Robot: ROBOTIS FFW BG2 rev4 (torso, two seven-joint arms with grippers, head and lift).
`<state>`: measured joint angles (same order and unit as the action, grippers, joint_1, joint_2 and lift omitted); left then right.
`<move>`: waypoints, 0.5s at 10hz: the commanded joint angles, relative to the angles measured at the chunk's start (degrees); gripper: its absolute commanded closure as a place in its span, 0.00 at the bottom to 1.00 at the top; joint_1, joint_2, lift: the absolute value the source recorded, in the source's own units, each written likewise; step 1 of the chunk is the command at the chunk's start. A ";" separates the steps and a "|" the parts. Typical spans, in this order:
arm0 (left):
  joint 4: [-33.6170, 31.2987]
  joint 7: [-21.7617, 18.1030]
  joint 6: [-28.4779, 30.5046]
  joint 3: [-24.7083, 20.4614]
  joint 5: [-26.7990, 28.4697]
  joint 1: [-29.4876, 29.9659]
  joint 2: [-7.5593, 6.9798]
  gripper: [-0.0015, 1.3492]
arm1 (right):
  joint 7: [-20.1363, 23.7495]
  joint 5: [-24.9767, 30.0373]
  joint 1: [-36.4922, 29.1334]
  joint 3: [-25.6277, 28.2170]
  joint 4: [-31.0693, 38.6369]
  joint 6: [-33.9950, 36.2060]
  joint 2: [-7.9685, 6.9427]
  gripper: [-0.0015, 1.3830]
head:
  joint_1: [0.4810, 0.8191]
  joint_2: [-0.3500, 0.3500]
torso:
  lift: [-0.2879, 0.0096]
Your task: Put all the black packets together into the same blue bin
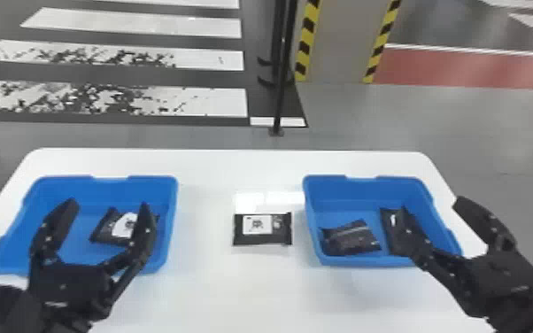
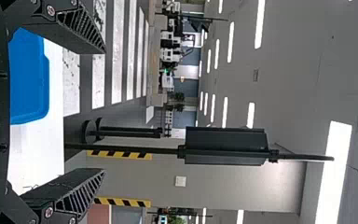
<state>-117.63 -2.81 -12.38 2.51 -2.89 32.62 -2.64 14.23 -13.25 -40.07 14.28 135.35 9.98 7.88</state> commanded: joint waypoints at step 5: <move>0.00 0.00 -0.14 0.00 0.04 0.00 0.00 0.10 | 0.00 0.11 0.00 0.00 0.14 0.00 0.03 0.13 | 0.63 0.34 | 0.60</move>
<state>-117.63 -2.81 -12.52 2.51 -2.86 32.62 -2.64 14.23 -13.14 -40.07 14.28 135.49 9.98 7.87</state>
